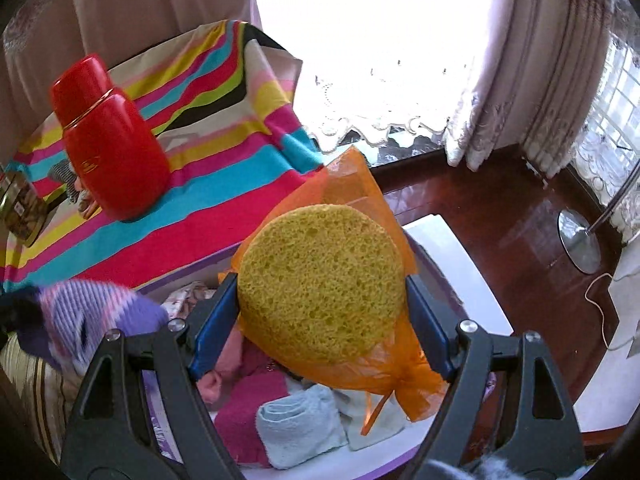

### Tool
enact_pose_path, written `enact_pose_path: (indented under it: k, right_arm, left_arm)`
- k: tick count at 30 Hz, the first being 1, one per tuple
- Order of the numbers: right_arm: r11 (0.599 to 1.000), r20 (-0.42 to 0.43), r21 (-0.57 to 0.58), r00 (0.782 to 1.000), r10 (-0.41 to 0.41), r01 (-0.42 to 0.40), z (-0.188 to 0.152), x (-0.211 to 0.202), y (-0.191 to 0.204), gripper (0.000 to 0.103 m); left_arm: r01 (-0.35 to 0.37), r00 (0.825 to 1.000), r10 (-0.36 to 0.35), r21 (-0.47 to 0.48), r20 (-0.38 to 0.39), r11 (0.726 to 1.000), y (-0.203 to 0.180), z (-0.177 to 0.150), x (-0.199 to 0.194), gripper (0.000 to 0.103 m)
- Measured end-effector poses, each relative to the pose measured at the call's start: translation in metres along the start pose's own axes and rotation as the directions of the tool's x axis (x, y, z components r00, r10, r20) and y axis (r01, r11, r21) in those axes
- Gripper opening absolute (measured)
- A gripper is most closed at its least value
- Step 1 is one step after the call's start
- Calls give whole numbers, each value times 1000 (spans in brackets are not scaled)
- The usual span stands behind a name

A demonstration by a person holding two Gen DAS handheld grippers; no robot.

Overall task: Organize soft objects
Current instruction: 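Carry the purple mitten and orange mesh bag over the white box, then open the right tool to drop the orange bag while the left releases the mitten into the box, then move both open tools back over the remaining soft items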

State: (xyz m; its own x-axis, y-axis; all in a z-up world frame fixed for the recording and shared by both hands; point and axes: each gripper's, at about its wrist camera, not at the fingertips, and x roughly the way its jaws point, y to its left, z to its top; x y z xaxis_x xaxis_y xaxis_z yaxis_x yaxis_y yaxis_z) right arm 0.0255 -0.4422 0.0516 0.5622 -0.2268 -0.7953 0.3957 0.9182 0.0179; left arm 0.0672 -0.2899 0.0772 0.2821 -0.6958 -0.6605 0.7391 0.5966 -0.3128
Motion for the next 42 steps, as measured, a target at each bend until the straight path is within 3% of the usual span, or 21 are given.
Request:
enact_pose_path:
  k: [4, 6, 8, 11, 17, 29, 35, 42]
  right_arm:
    - [1000, -7, 22, 1000, -12, 12, -1, 3, -12, 83]
    - [999, -10, 31, 1000, -20, 21, -3, 5, -17, 83]
    - [999, -23, 42, 999, -28, 29, -3, 9, -22, 83]
    - [998, -35, 54, 999, -33, 35, -5, 10, -27, 83]
    - [998, -32, 44, 999, -36, 37, 5, 17, -25, 83]
    - [999, -22, 16, 999, -34, 34, 25, 26, -12, 87]
    - [999, -19, 29, 999, 36, -35, 17, 15, -4, 87]
    - [992, -6, -38, 993, 119, -119, 11, 0, 42, 87]
  left_arm:
    - [43, 995, -40, 28, -89, 999, -12, -4, 21, 13]
    - [8, 990, -6, 11, -140, 1000, -9, -8, 33, 26]
    - [-2, 989, -2, -27, -148, 1000, -2, -10, 34, 45]
    - [4, 993, -14, -82, -118, 997, 10, -9, 24, 49]
    - [8, 995, -25, -166, -100, 986, 28, -13, 21, 52]
    - [26, 997, -42, -224, -68, 974, 40, -13, 19, 52]
    - [19, 999, -30, -246, -40, 969, 46, -13, 13, 52]
    - [-30, 999, 37, -291, 20, 956, 69, -11, -8, 52]
